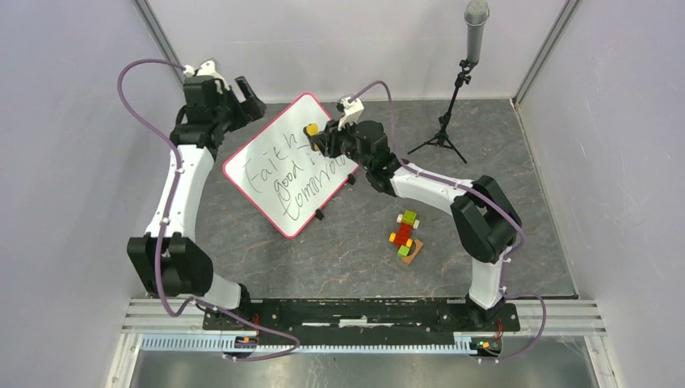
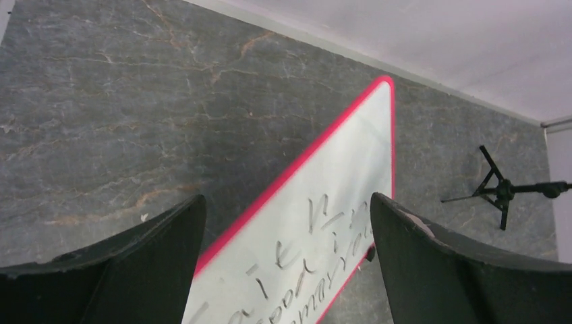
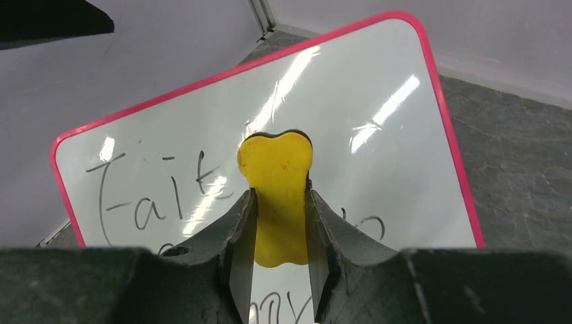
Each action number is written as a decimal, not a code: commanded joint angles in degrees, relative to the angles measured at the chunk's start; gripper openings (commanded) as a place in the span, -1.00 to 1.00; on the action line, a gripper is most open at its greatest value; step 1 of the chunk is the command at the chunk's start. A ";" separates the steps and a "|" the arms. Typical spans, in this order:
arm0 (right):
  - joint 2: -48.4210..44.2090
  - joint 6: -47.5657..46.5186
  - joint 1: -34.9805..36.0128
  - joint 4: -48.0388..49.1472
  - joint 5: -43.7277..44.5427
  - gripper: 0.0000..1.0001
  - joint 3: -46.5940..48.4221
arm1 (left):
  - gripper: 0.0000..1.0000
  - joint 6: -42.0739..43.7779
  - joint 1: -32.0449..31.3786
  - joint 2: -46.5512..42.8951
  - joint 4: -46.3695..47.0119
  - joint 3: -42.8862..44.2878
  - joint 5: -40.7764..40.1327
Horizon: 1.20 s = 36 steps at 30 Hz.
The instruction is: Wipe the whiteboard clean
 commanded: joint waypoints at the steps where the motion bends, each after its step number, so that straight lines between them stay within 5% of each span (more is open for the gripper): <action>1: 5.14 -4.28 0.06 1.77 -4.00 -0.30 8.81 | 0.87 -2.80 5.19 3.86 6.80 -0.10 16.77; 12: 17.10 -8.51 1.30 -6.62 -5.85 -0.28 26.21 | 0.69 -1.12 7.69 9.76 8.27 0.09 20.43; 36: 20.42 -13.89 4.21 -9.74 0.88 -0.24 27.61 | 0.01 -5.64 8.13 14.70 14.04 -4.40 28.43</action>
